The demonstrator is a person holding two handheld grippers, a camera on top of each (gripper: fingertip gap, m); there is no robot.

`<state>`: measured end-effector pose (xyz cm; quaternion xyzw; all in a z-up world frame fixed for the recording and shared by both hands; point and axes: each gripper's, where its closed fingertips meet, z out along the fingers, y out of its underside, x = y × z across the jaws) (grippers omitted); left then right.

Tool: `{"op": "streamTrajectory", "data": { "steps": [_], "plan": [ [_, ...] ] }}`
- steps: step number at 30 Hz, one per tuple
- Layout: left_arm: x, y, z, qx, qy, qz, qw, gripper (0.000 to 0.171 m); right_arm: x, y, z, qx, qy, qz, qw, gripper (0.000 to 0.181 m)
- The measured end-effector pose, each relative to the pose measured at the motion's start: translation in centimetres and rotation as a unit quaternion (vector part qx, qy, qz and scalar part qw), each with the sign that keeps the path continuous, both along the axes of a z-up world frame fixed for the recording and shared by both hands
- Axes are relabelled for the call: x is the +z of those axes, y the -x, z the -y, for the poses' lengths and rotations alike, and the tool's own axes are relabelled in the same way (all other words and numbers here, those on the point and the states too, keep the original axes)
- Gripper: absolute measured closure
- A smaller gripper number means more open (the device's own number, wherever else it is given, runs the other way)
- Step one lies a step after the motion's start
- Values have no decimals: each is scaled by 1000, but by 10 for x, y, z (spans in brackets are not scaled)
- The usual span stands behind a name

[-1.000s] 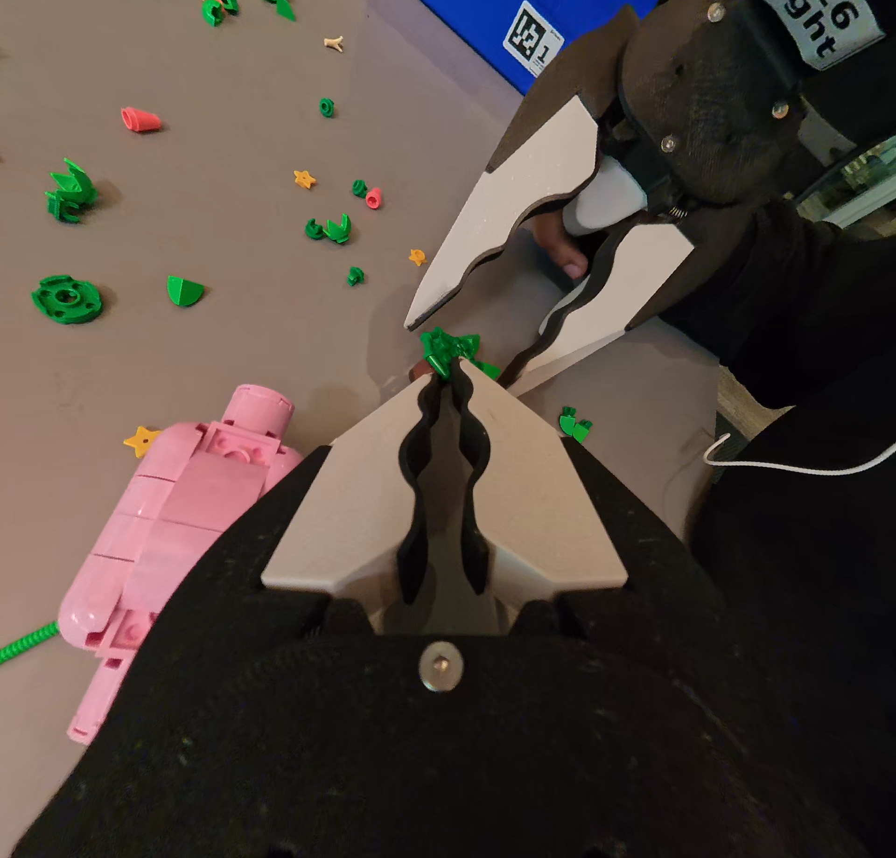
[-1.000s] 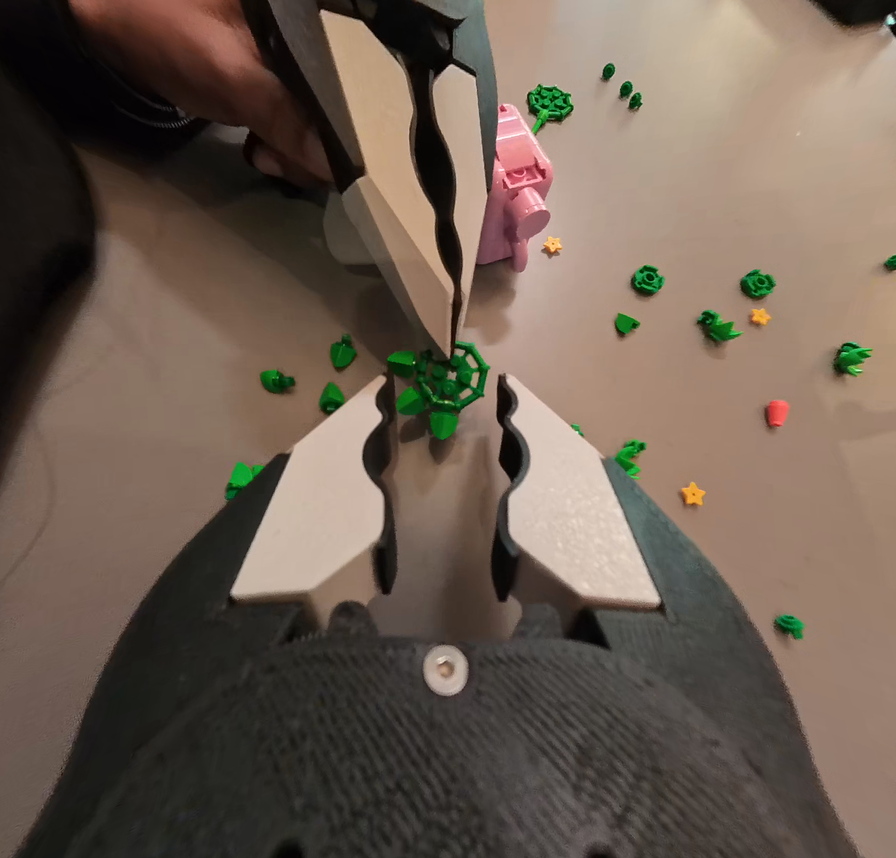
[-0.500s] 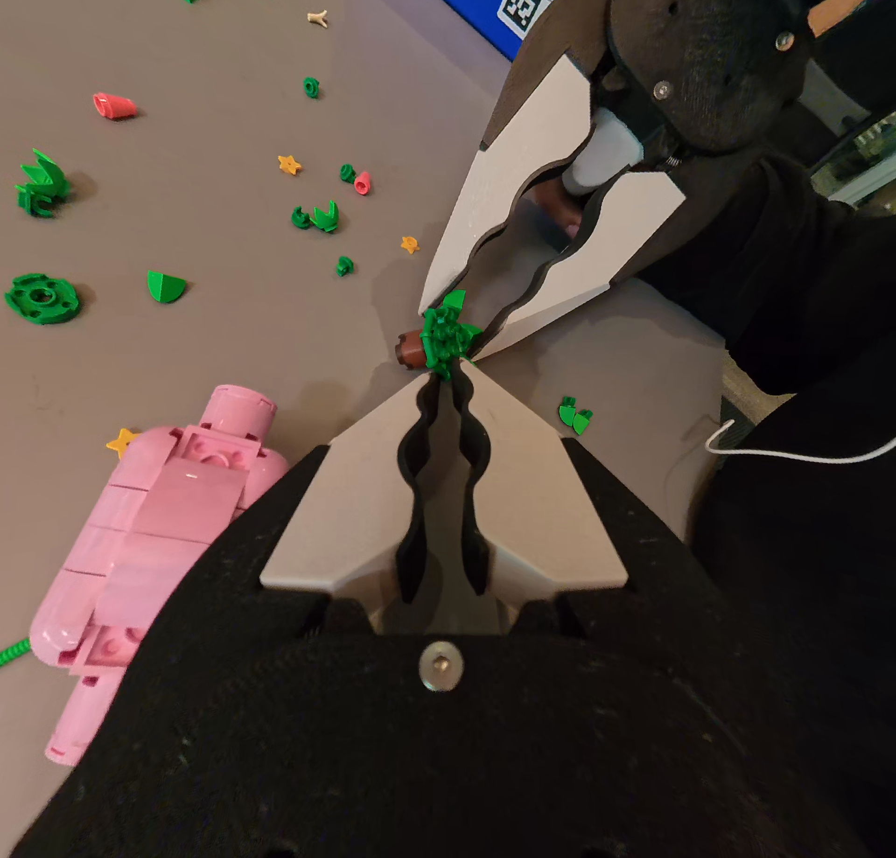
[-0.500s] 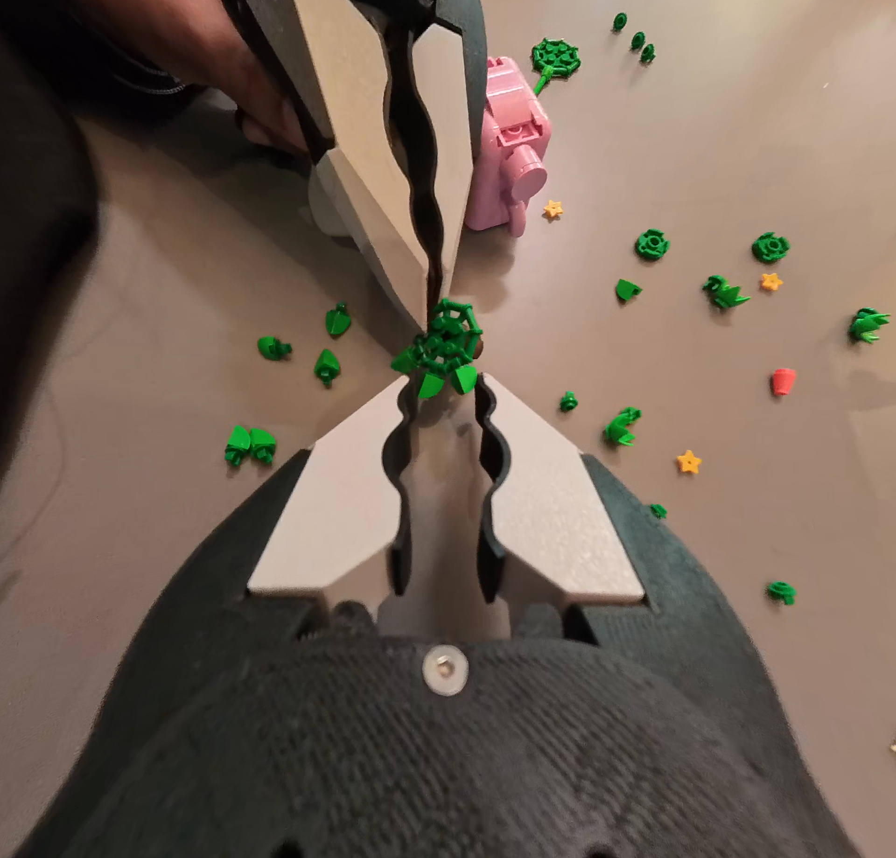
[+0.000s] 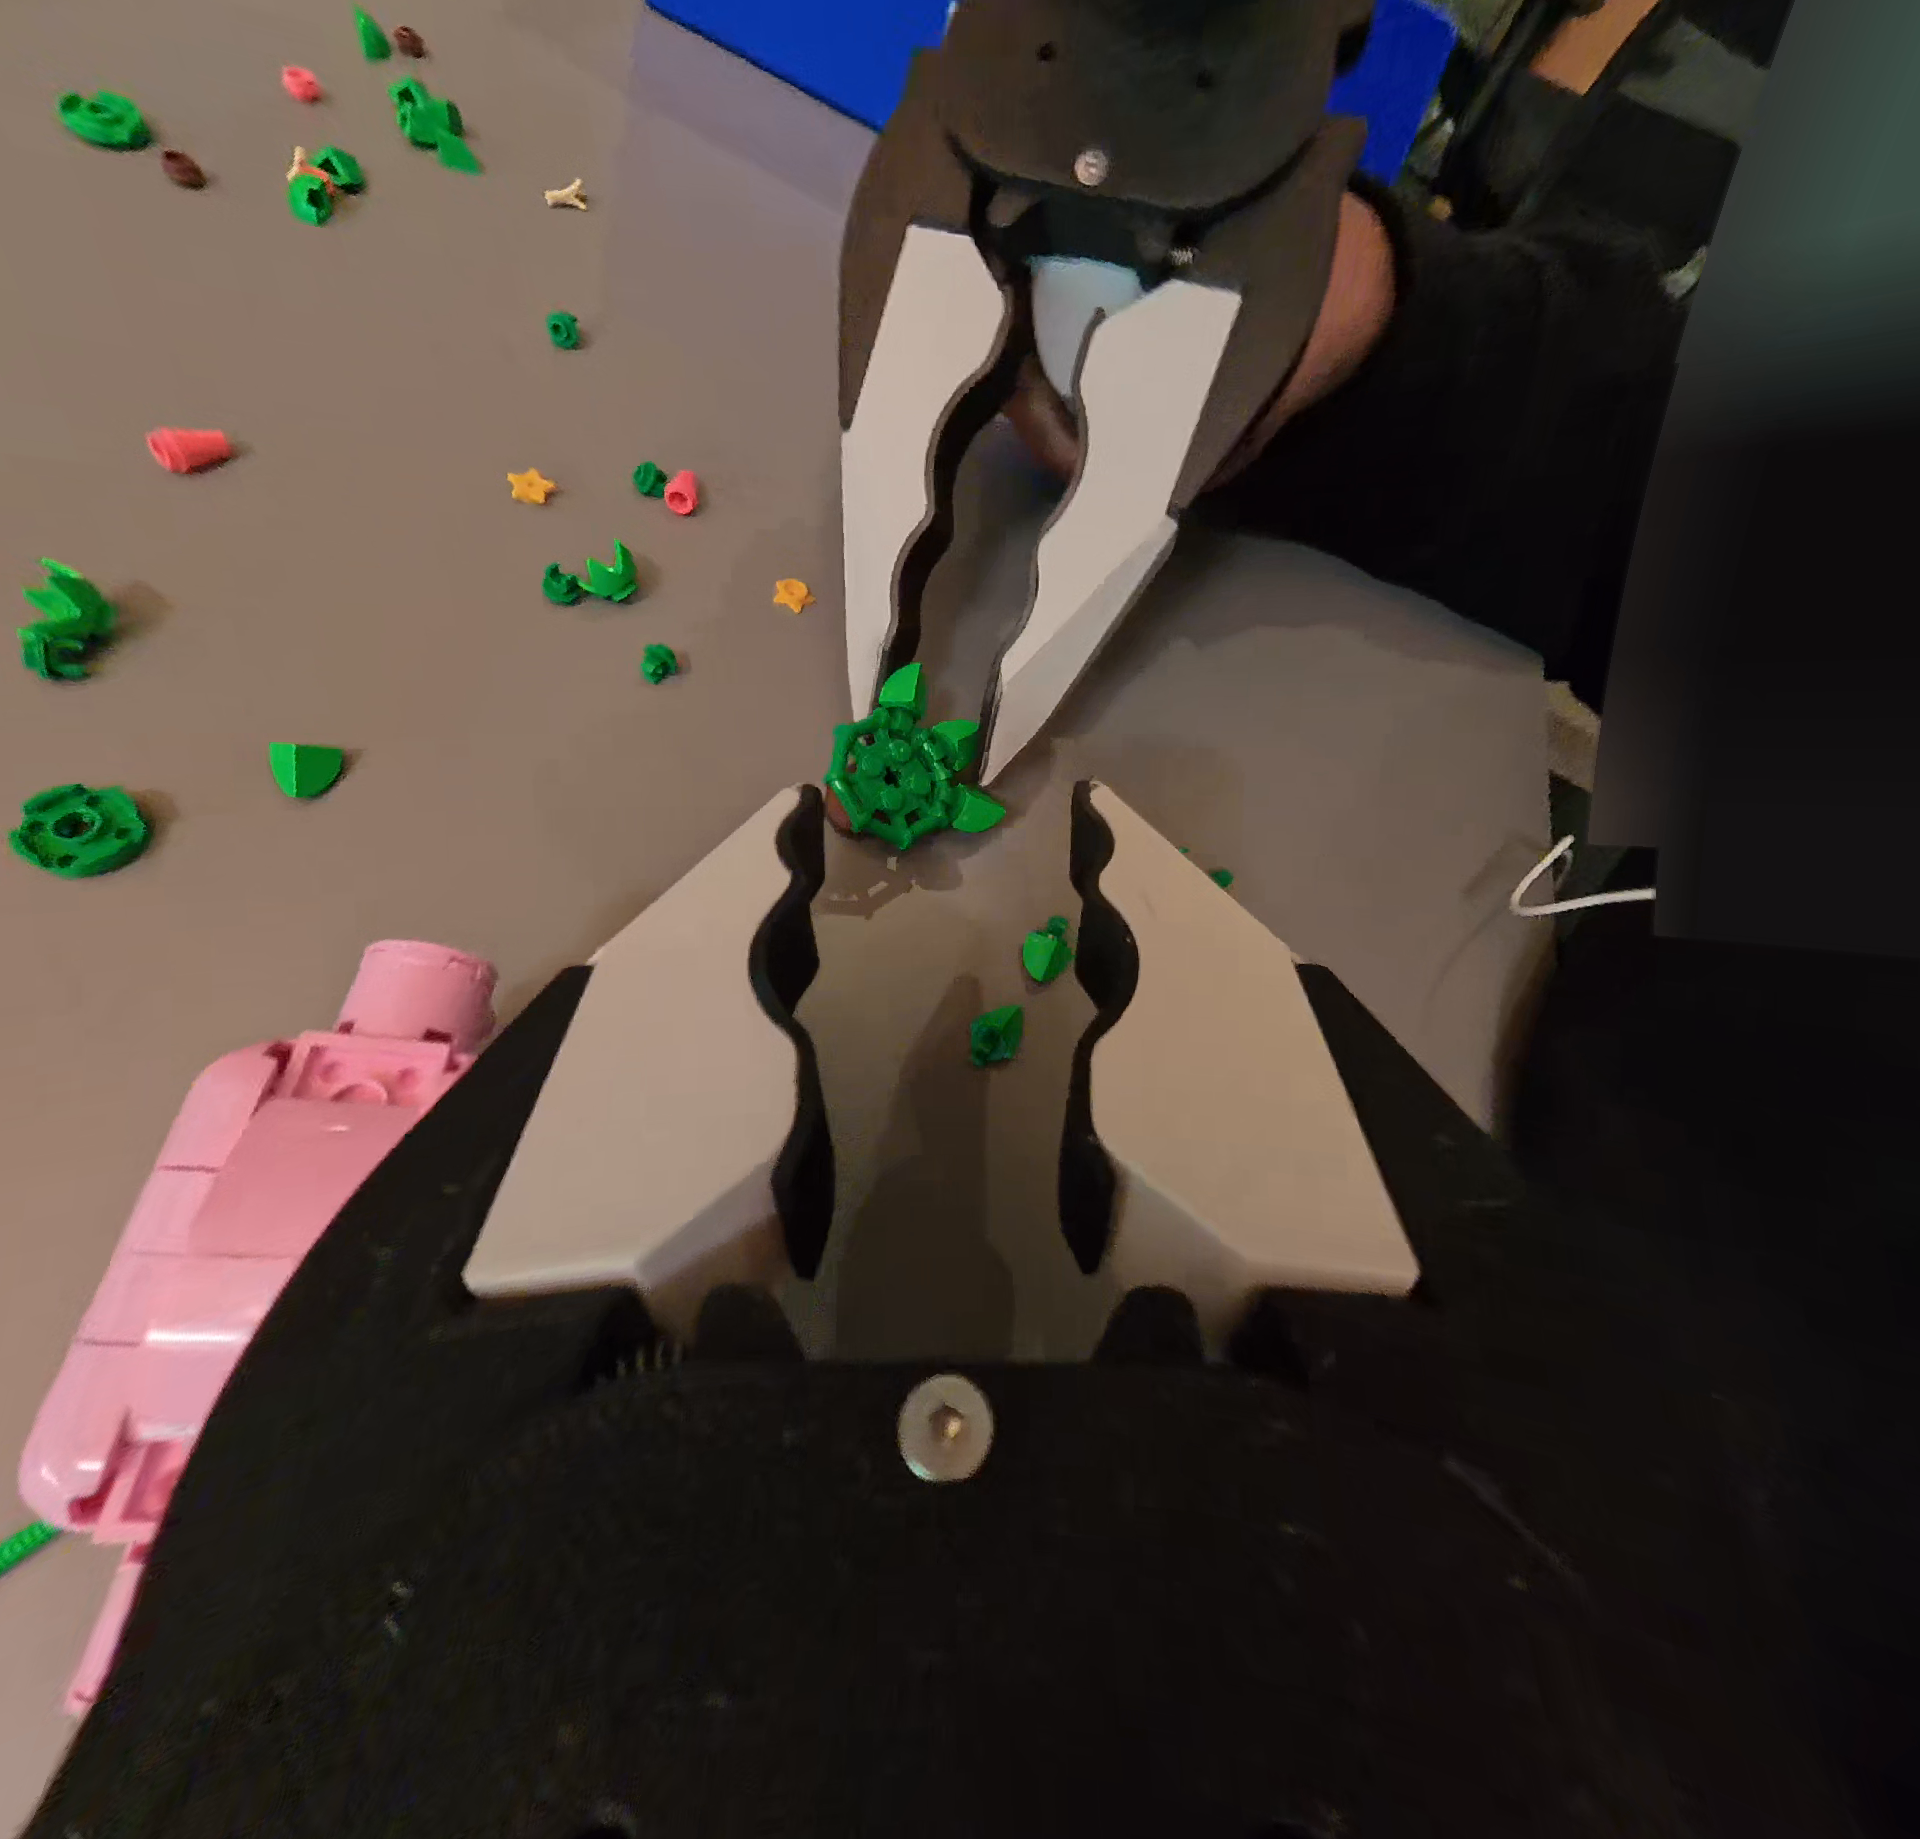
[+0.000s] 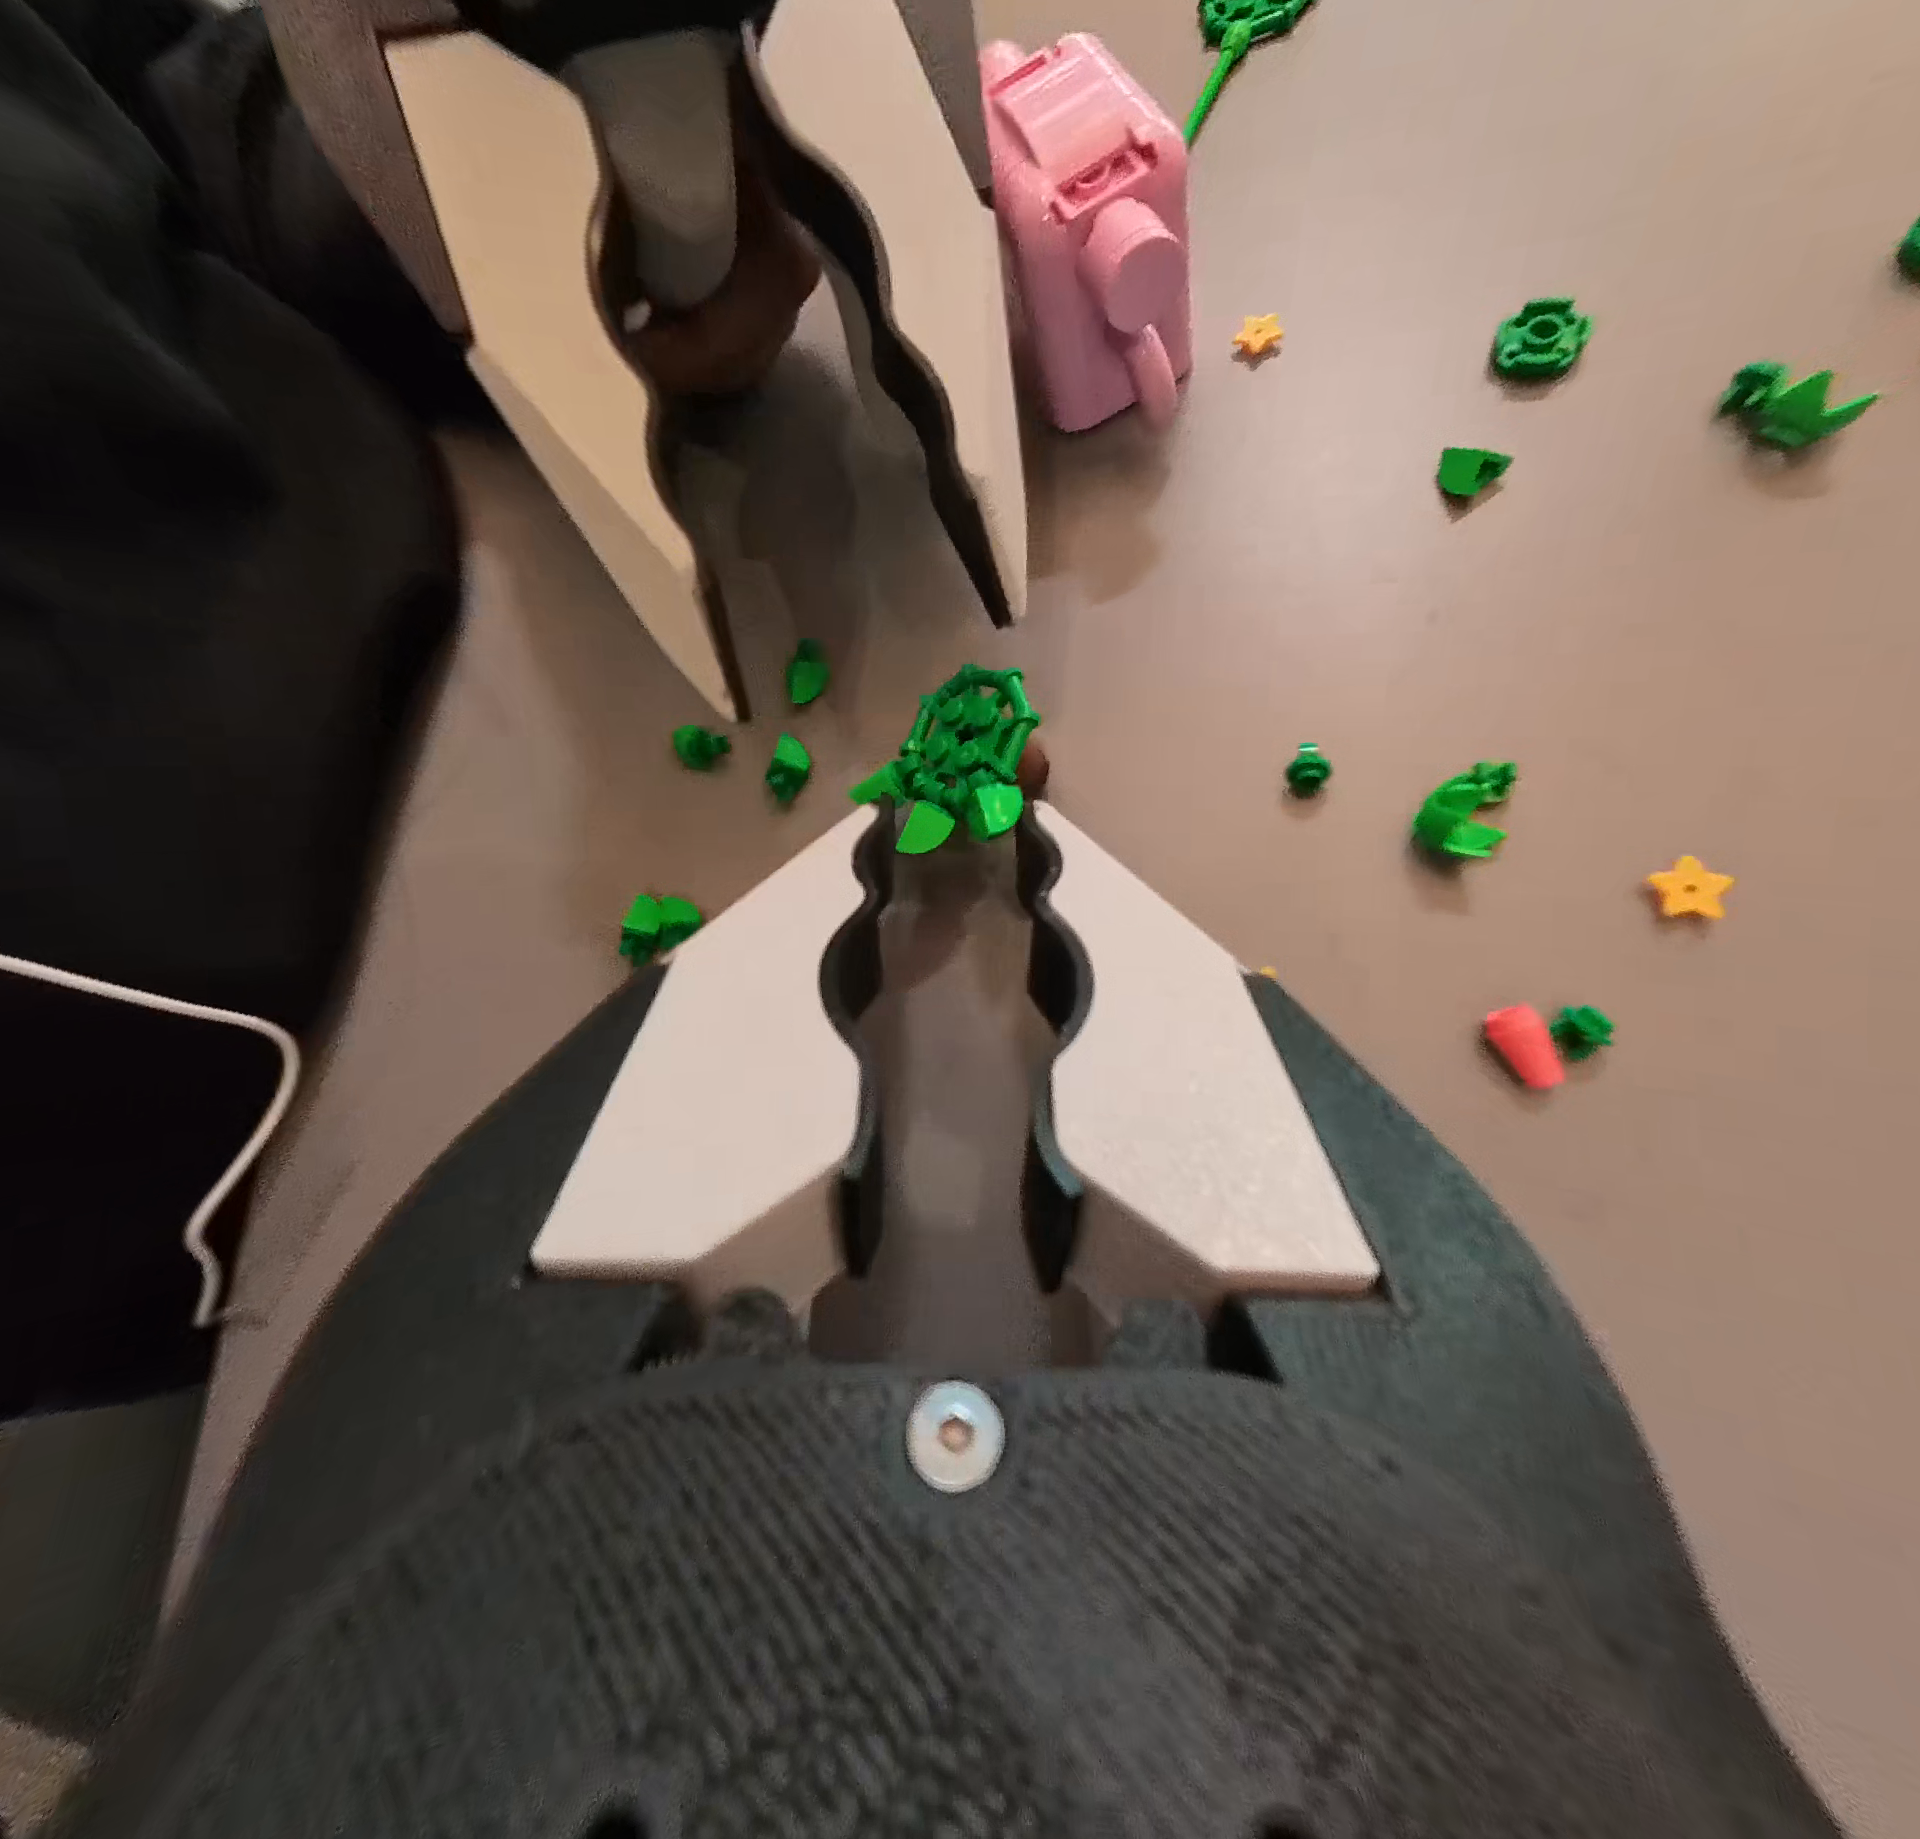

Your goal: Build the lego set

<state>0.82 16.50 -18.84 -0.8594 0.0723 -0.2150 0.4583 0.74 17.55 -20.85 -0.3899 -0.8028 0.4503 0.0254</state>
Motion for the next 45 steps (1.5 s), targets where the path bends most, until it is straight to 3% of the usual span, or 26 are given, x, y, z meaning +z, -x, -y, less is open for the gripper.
{"op": "streamTrajectory", "data": {
  "steps": [5, 13, 19, 23, 25, 30, 36, 40, 45],
  "plan": [
    [-6, -6, 0, -14, 10, -31, 999, 120, 3, 0, 1, -5, 43, 27, 999, 157],
    [-7, -8, 1, -21, 13, -36, 999, 122, 1, 2, -1, -13, 35, 24, 999, 153],
    [-10, -4, -6, 5, 25, -33, 999, 147, 1, 2, -3, -13, 28, 18, 999, 152],
    [-8, -9, -11, 14, 32, 13, 999, 153, -1, 1, -3, -7, 11, 12, 1000, 151],
    [-12, -7, -13, 25, 42, 1, 999, 160, -1, 1, -4, -4, 0, 5, 1000, 150],
    [-15, -8, -14, 29, 48, -12, 998, 169, 13, 6, -8, -11, -19, -52, 998, 150],
    [-2, 3, -12, 54, 37, 88, 994, 171, 39, 17, -14, -32, -110, -189, 975, 150],
    [14, 18, -11, 77, 3, 134, 988, 171, 55, 18, 1, -28, -150, -270, 951, 147],
    [14, 18, -11, 76, -9, 97, 992, 171, 45, 19, 10, -34, -134, -232, 963, 135]
  ]
}}
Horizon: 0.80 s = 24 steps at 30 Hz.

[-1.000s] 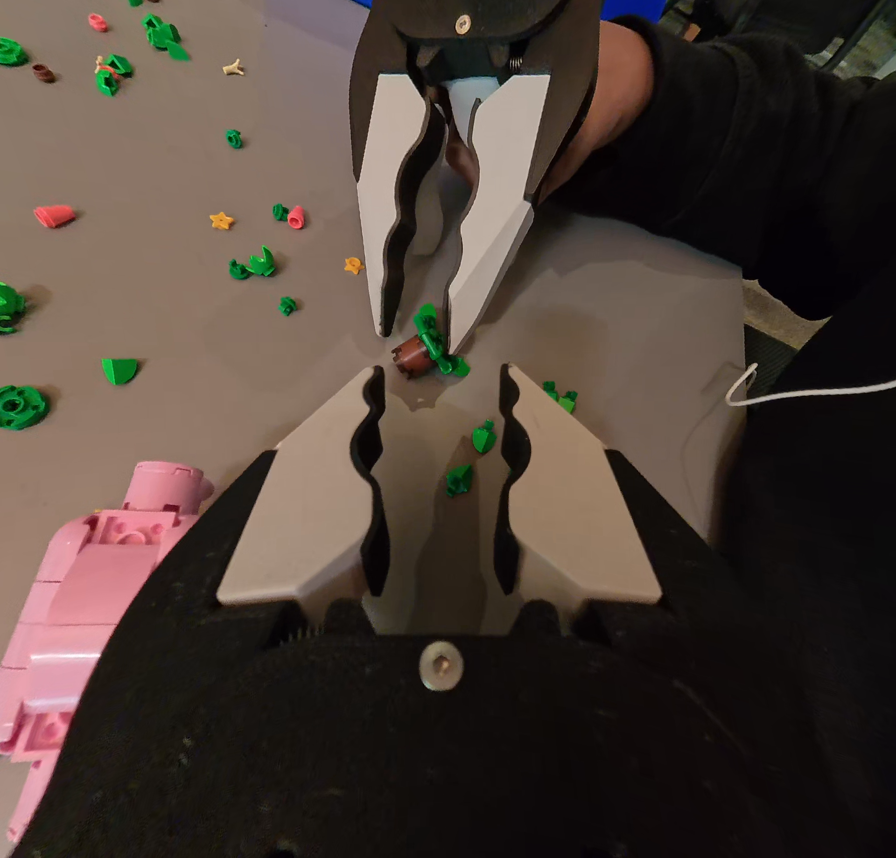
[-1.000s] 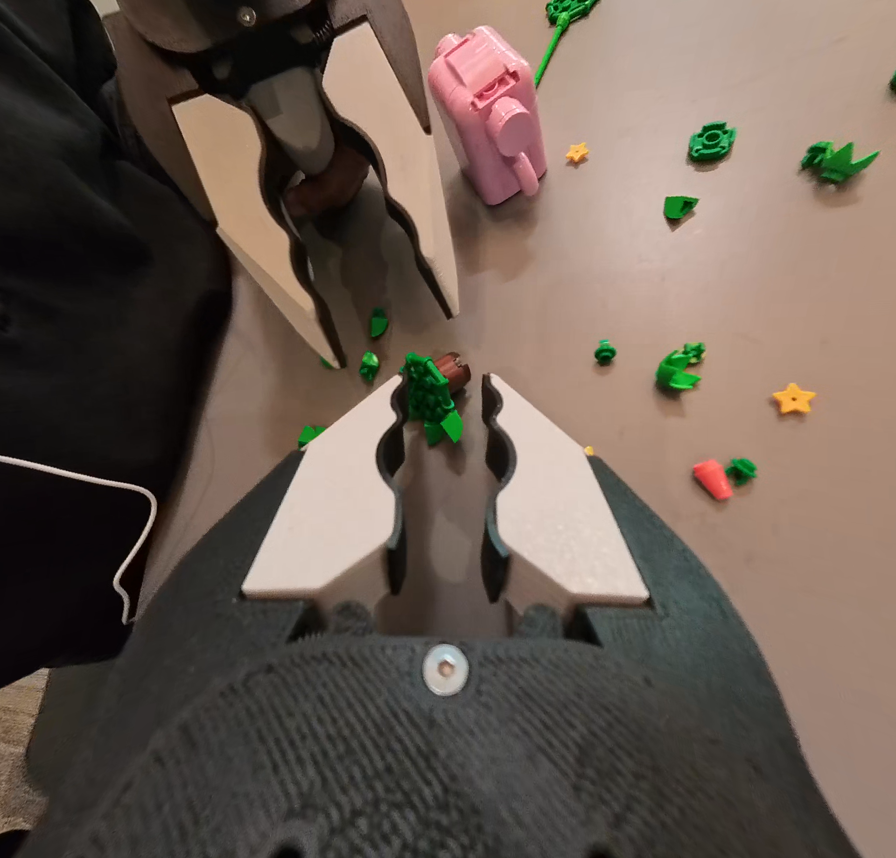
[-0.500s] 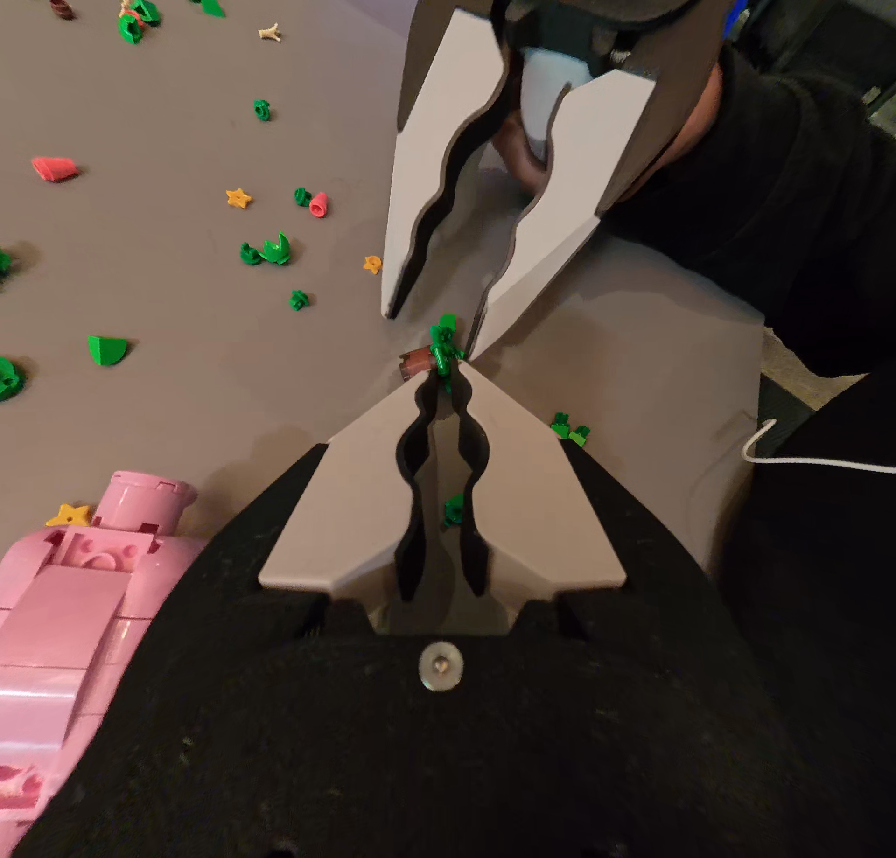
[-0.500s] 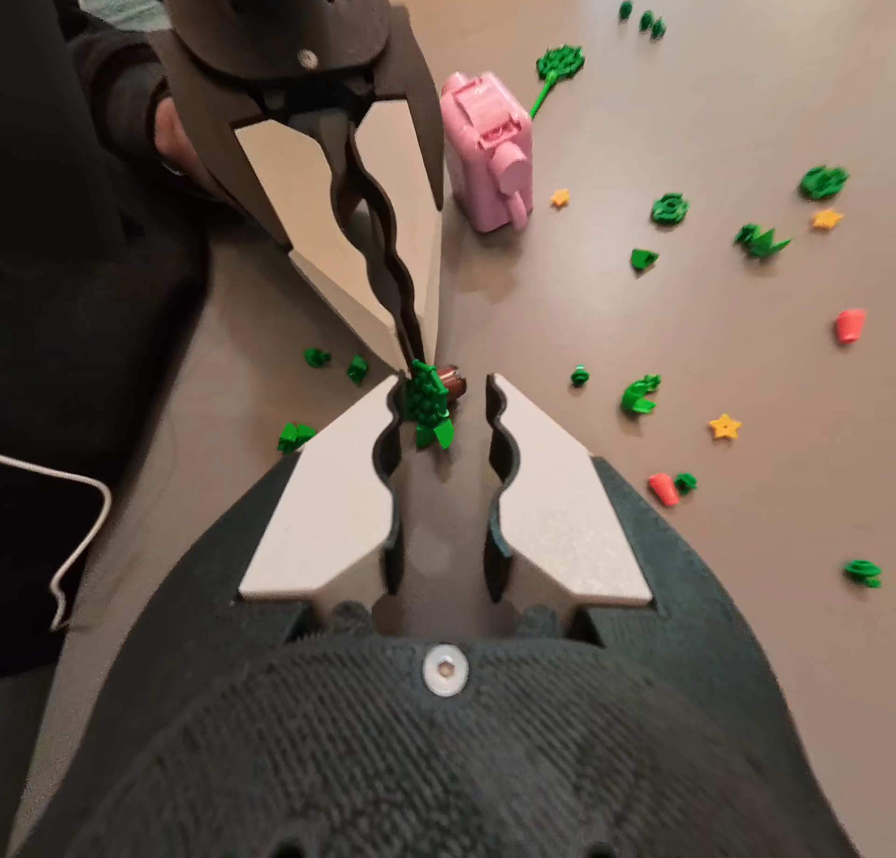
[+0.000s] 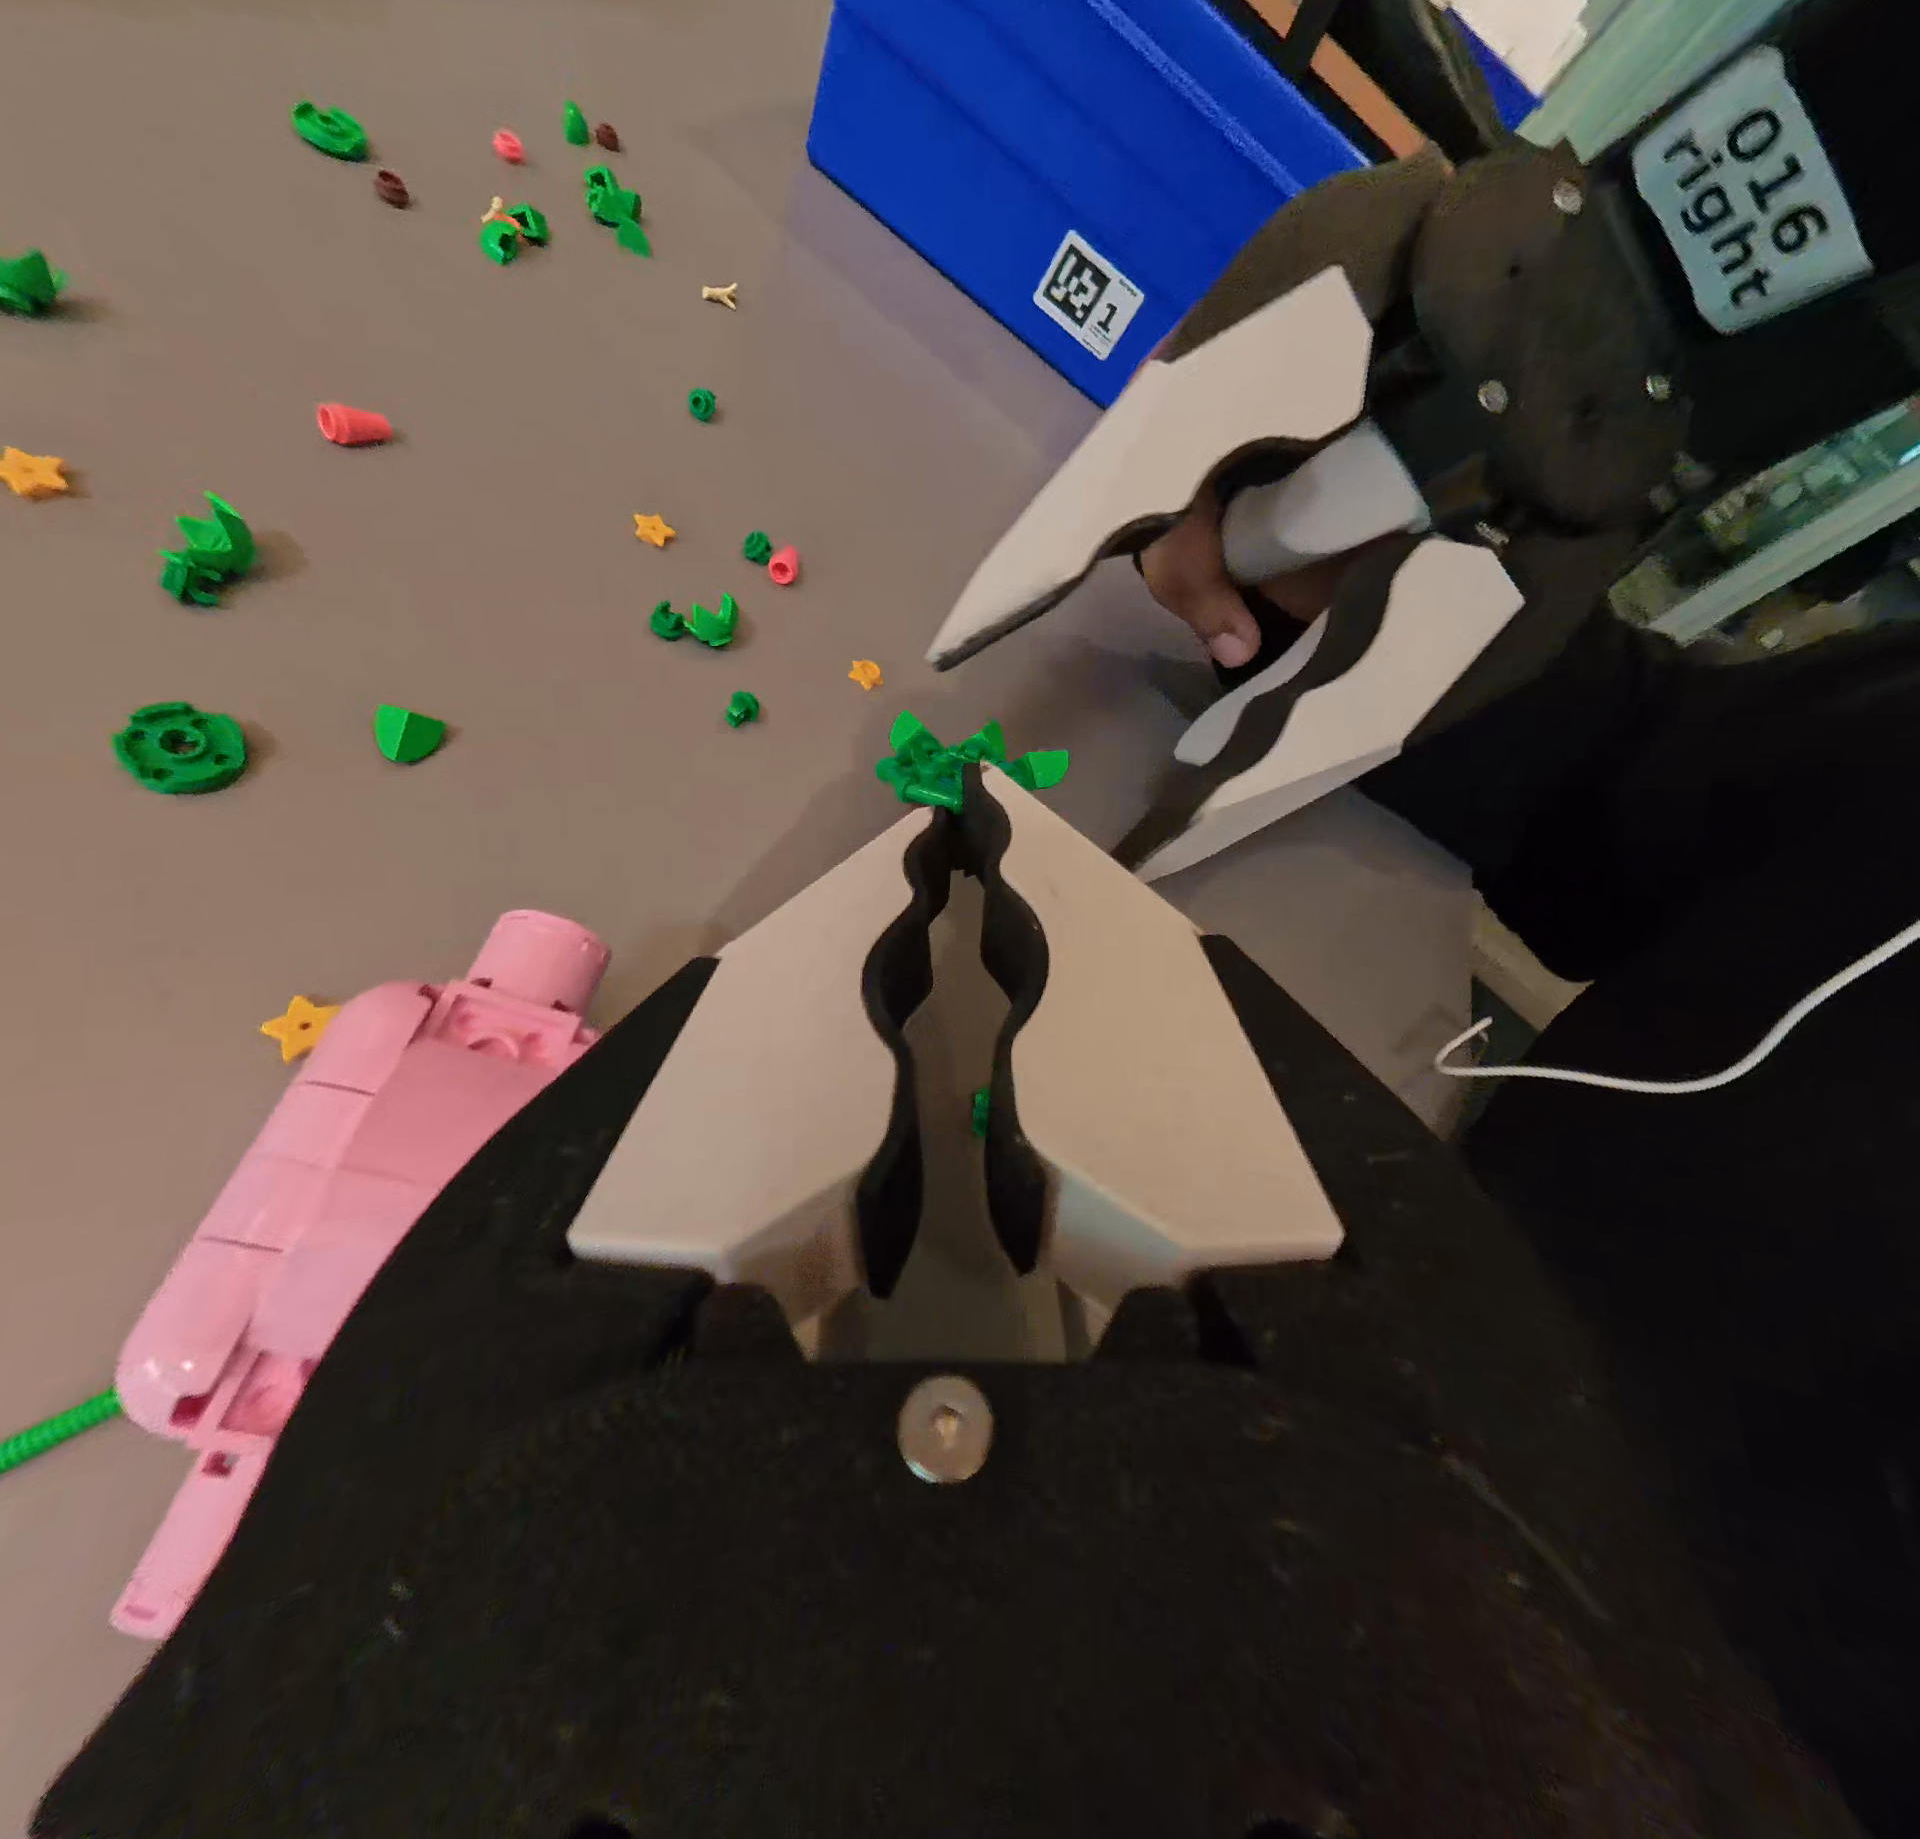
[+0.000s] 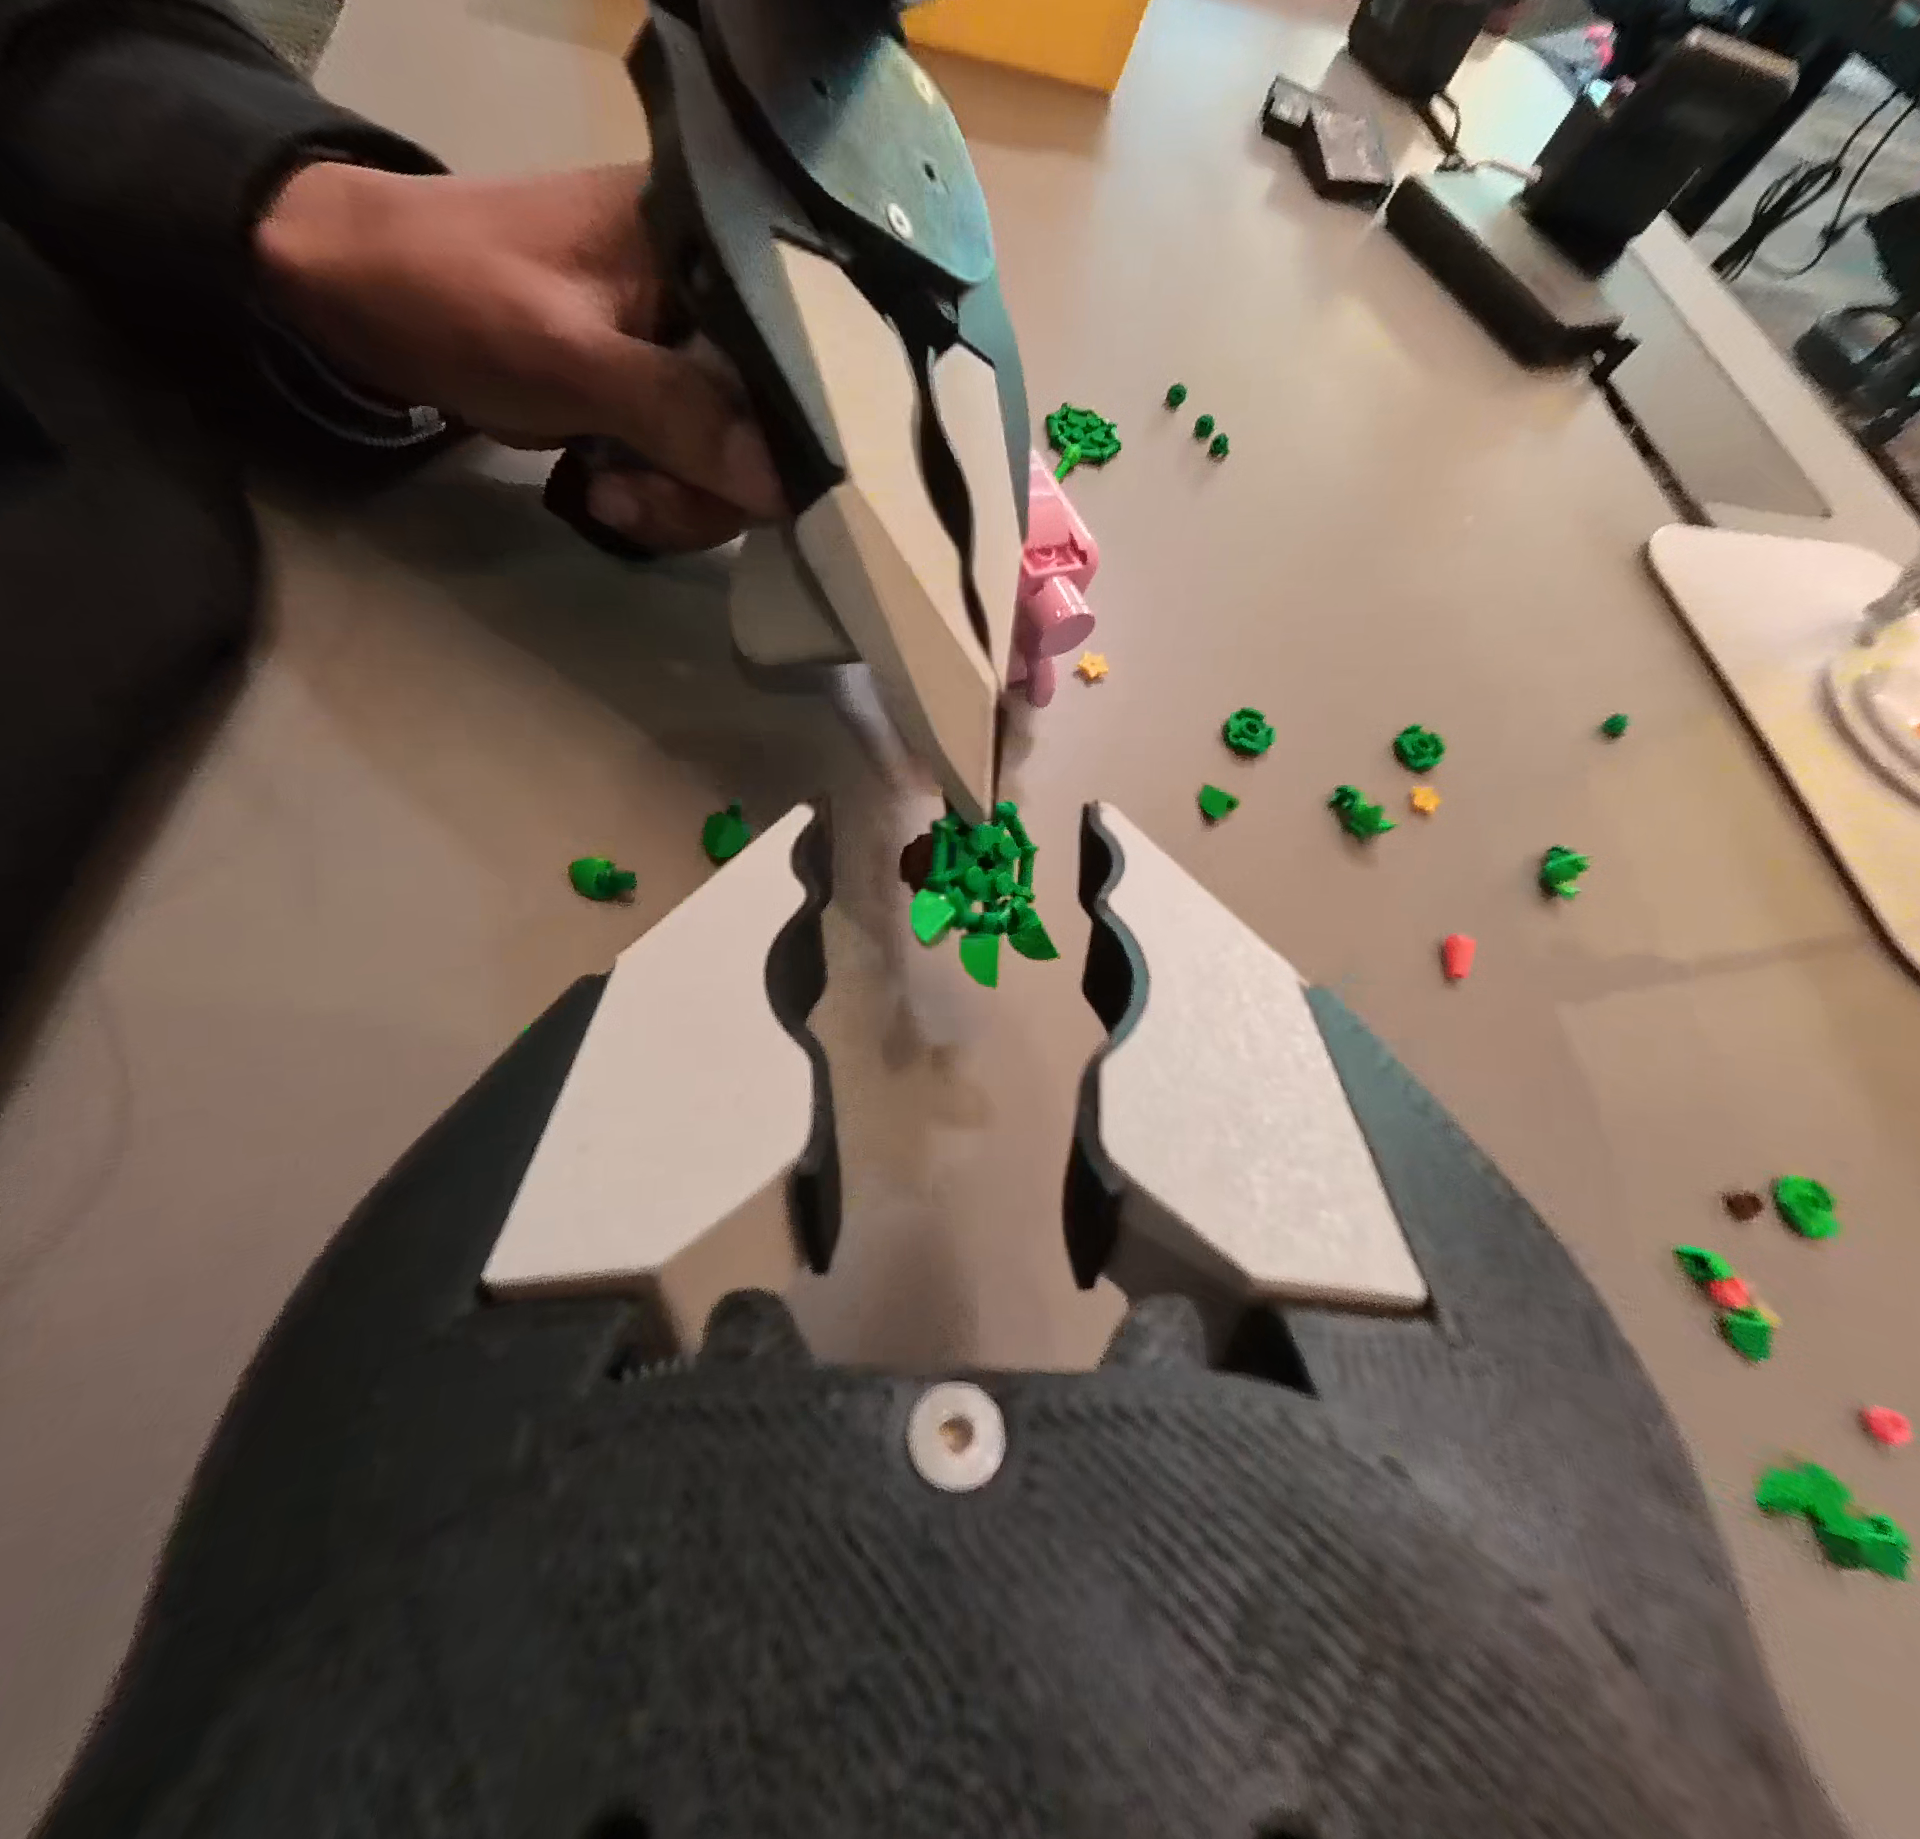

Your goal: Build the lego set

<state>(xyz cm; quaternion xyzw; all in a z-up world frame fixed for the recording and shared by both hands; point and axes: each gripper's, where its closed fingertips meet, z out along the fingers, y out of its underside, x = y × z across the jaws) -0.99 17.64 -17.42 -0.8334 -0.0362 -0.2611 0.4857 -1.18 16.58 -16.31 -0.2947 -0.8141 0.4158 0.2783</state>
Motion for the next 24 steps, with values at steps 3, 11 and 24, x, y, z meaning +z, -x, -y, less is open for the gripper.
{"op": "streamTrajectory", "data": {
  "steps": [3, 11, 24],
  "plan": [
    [-3, -7, 0, -16, 2, -17, 1000, 171, -9, 1, -5, -12, 34, 47, 998, 136],
    [-8, -9, 1, -21, 9, -35, 999, 171, -25, -4, -7, 0, 73, 118, 990, 153],
    [-12, -1, 2, -8, 10, -86, 996, 155, -35, -9, -16, -7, 28, 143, 989, 154]
  ]
}}
